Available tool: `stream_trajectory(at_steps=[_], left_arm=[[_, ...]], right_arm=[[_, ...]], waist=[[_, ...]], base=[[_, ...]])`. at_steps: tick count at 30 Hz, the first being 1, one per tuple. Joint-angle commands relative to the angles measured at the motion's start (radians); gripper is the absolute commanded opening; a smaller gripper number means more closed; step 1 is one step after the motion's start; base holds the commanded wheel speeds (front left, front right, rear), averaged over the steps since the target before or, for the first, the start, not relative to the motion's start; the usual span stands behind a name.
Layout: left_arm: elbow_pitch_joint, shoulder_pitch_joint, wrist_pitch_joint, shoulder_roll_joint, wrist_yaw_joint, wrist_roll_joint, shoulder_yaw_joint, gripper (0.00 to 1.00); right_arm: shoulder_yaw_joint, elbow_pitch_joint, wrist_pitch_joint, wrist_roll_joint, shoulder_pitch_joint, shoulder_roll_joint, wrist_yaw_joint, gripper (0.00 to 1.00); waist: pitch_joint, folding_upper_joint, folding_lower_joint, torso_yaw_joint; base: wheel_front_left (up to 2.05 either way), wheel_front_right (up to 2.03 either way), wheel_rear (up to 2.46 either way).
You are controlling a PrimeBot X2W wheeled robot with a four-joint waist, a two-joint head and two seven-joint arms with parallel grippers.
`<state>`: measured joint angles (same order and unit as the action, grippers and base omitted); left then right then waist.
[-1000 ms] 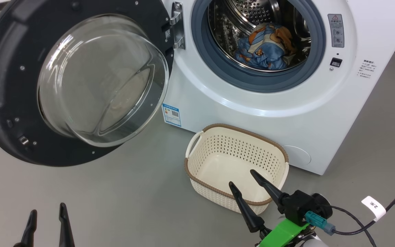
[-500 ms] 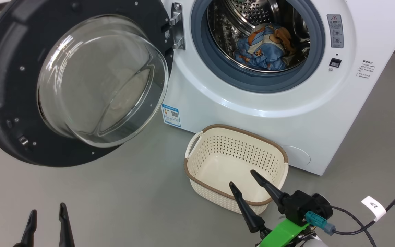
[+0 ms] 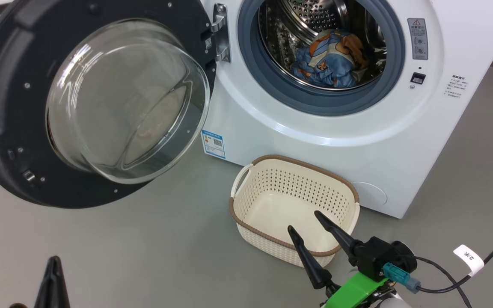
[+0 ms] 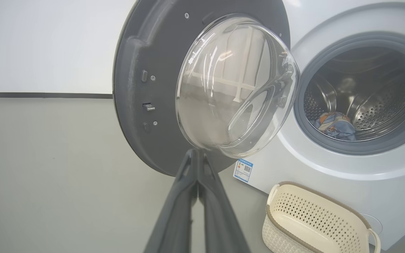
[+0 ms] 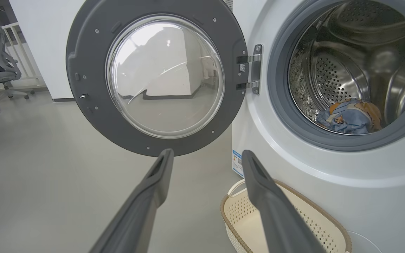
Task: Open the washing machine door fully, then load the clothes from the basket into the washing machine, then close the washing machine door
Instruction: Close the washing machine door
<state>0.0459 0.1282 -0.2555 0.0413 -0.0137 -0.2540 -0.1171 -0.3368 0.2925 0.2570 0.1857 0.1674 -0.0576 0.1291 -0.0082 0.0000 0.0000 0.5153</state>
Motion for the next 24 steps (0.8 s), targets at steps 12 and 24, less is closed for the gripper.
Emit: stream_trajectory(at_steps=[12, 24], left_arm=[[-0.088, -0.098, -0.006, 0.015, -0.041, -0.087, -0.224, 0.0], [0.117, -0.402, -0.006, 0.292, -0.098, -0.258, -0.463, 0.0]], right_arm=[[0.014, -0.044, 0.005, -0.074, -0.006, -0.002, 0.002, 1.0], [0.05, -0.076, 0.005, -0.126, -0.022, -0.065, 0.002, 1.0]], waist=[[0.087, 0.0, 0.0, 0.005], [0.195, 0.0, 0.0, -0.015]], base=[[0.0, 0.0, 0.0], [0.0, 0.0, 0.0]])
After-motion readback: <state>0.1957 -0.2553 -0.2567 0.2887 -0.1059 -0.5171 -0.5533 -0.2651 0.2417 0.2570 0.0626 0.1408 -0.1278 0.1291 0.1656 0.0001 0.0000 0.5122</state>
